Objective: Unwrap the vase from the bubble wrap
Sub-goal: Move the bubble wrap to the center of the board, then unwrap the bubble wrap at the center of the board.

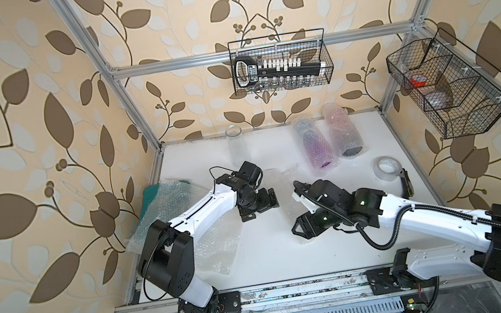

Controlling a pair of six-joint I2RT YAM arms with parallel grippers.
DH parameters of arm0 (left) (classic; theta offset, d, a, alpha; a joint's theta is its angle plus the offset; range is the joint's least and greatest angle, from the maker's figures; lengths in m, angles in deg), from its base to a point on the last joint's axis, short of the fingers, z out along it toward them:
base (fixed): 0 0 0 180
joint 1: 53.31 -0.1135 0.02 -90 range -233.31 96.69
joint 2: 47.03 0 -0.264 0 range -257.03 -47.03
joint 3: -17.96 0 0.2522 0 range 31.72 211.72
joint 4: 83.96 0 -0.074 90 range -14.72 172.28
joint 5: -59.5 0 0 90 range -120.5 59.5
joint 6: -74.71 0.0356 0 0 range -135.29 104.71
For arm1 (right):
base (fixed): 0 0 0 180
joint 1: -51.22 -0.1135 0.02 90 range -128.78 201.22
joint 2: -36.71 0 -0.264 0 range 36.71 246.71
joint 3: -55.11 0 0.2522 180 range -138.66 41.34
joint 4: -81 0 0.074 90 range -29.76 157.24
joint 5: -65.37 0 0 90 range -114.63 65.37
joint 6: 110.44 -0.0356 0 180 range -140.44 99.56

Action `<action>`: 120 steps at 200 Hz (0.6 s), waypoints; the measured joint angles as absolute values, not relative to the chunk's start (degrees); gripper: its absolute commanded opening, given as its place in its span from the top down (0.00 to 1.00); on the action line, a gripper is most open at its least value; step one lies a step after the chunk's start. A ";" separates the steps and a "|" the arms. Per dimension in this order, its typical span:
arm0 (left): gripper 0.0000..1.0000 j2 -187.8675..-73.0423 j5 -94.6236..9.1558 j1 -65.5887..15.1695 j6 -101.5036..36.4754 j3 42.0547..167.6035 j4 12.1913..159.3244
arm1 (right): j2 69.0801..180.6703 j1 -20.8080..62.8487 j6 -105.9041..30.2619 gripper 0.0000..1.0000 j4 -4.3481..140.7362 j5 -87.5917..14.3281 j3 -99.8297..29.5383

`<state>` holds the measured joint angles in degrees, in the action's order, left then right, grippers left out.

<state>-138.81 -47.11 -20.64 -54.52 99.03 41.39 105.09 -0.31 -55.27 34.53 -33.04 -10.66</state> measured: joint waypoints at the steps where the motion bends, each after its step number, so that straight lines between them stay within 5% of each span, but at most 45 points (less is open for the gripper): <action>1: 0.03 -138.90 -47.11 -20.62 -54.54 99.19 41.41 | 105.00 -0.26 -55.29 0.33 34.47 -32.95 -10.66; 68: 0.12 -149.96 -46.97 -14.11 -56.11 108.50 43.36 | 108.63 18.71 -56.27 0.34 30.75 -33.08 -11.73; 120: 0.24 -151.47 -47.04 -12.75 -57.42 108.74 44.17 | 118.53 20.90 -54.70 0.40 34.36 -38.61 -14.18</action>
